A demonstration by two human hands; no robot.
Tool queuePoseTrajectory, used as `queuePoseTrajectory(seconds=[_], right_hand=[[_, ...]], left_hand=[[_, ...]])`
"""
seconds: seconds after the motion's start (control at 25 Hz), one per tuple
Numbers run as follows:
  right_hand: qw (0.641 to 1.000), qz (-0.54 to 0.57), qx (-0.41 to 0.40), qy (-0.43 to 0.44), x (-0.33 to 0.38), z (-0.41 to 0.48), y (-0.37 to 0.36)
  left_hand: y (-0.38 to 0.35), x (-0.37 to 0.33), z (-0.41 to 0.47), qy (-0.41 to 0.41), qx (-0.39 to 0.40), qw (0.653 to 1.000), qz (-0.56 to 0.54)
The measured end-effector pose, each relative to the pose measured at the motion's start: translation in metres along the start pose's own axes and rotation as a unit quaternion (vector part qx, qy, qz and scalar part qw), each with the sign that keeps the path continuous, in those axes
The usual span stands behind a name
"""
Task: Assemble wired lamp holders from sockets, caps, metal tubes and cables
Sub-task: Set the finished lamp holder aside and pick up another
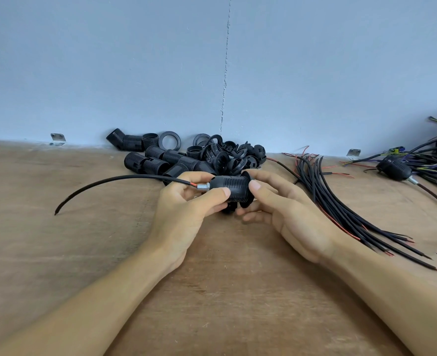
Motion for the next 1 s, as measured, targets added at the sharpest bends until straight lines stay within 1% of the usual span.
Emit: queuePoseTrajectory(seconds=[0.16, 0.28, 0.44, 0.52, 0.64, 0.76, 0.84, 0.92, 1.0], right_hand=[[1.000, -0.011, -0.021, -0.014, 0.003, -0.001, -0.003], [0.998, -0.048, -0.021, -0.040, 0.005, -0.002, -0.006], [0.986, -0.109, -0.044, -0.116, 0.010, -0.006, -0.003], [0.978, -0.133, -0.041, -0.153, 0.011, -0.006, -0.001], [0.973, -0.152, -0.023, -0.170, 0.008, -0.005, 0.002], [0.981, -0.106, 0.005, -0.160, 0.008, -0.004, 0.002], [0.982, -0.073, 0.042, -0.170, 0.010, -0.003, 0.000], [0.980, -0.064, 0.084, -0.169, 0.011, -0.003, -0.003], [0.984, -0.070, 0.092, -0.132, 0.013, -0.004, -0.004]], left_hand=[[0.000, -0.001, -0.002, -0.007, 0.009, 1.000, 0.021], [-0.002, -0.003, -0.006, -0.010, 0.040, 0.999, 0.023], [-0.005, -0.004, -0.009, 0.010, 0.098, 0.995, -0.007], [-0.006, -0.004, -0.010, 0.017, 0.114, 0.993, -0.026], [-0.009, -0.004, -0.010, 0.034, 0.122, 0.989, -0.077], [-0.011, -0.003, -0.009, 0.062, 0.102, 0.985, -0.122], [-0.011, -0.004, -0.007, 0.070, 0.081, 0.983, -0.146], [-0.008, -0.005, -0.005, 0.064, 0.049, 0.984, -0.156], [-0.005, -0.004, -0.002, 0.055, 0.014, 0.988, -0.141]])
Point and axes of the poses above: each hand's wrist, its own z-axis towards the middle knuckle, its own y-axis out of the back of the hand, x = y × z, the point moved 1 cm from there along z, towards the middle knuckle, and after that the axes turned 7 degrees about z, right-handed, at the moved point
